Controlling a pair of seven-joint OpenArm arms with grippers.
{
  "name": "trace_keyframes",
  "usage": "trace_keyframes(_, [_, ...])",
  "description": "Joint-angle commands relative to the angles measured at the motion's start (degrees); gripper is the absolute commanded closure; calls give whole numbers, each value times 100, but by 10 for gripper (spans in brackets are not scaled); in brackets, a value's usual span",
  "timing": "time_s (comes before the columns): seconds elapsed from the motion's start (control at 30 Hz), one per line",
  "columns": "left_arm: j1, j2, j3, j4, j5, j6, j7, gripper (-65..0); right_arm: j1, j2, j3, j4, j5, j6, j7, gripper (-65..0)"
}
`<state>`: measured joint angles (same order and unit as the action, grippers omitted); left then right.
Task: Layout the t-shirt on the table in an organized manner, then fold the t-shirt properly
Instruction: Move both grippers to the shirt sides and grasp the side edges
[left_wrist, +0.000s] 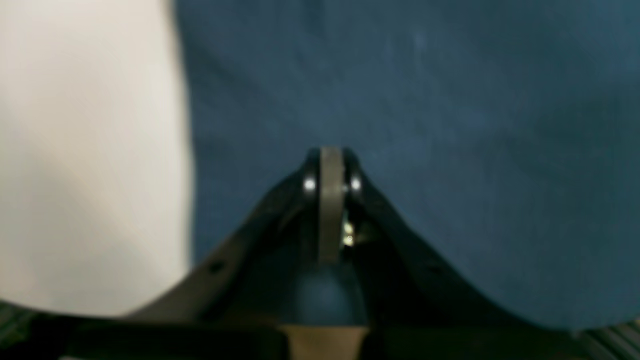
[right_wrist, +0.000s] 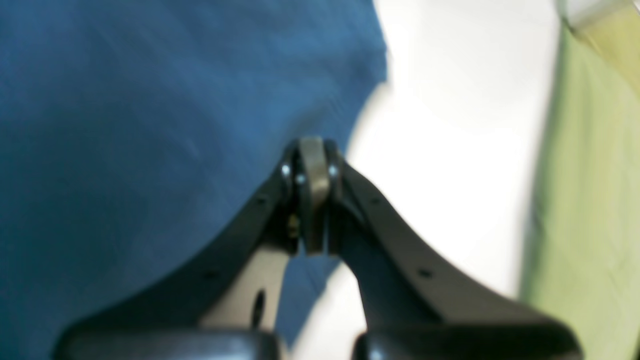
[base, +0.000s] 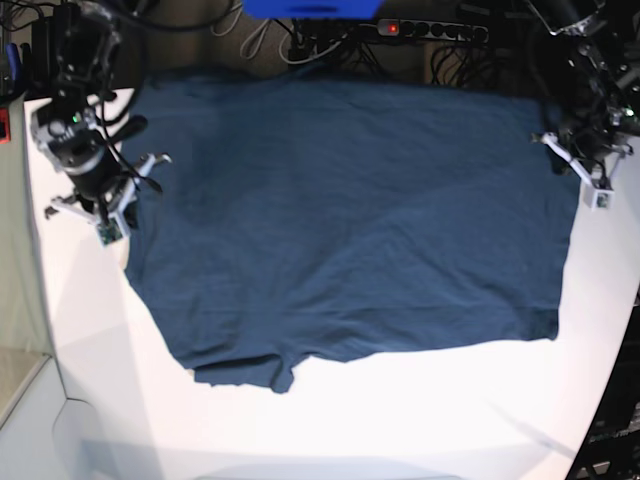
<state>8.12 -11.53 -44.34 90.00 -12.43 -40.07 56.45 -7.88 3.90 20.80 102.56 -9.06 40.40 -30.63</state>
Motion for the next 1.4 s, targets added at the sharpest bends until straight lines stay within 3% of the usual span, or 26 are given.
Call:
trace_keyframes(0.0, [-227, -73, -1, 288, -107, 7, -40, -4, 238, 63, -27, -81, 22, -40, 114, 0])
trace_keyframes(0.2, [-992, 76, -1, 350, -45, 7, 162, -4, 1408, 89, -273, -1540, 14, -40, 114, 0])
trace_keyframes(0.33, [-1836, 41, -1, -740, -45, 7, 136, -5, 2366, 107, -291, -2885, 14, -40, 167, 0])
trace_keyframes(0.47, [-2478, -126, 7, -2147, 139, 7, -462, -5, 3298, 274, -291, -4151, 14, -40, 228, 0])
trace_keyframes(0.7, [-2961, -205, -10, -3589, 1238, 7, -1236, -5, 4291, 643, -291, -6314, 14, -40, 1485, 0])
trace_keyframes(0.9, [-2768, -179, -19, -3633, 1370, 7, -1245, -5, 4274, 1074, -291, -7307, 14, -40, 2276, 0])
trace_keyframes(1.07, [-2583, -161, -1, -3624, 1361, 7, -1245, -5, 3693, 1214, -291, -6911, 14, -40, 2241, 0])
trace_keyframes(1.23, [-2619, -153, -1, -3589, 1352, 7, -1236, -5, 2867, 1267, -282, -5733, 14, -40, 1951, 0])
trace_keyframes(1.37, [-2610, 14, -1, -2973, 1203, 7, -840, -5, 2463, 1258, -273, -5179, 14, -40, 1512, 0])
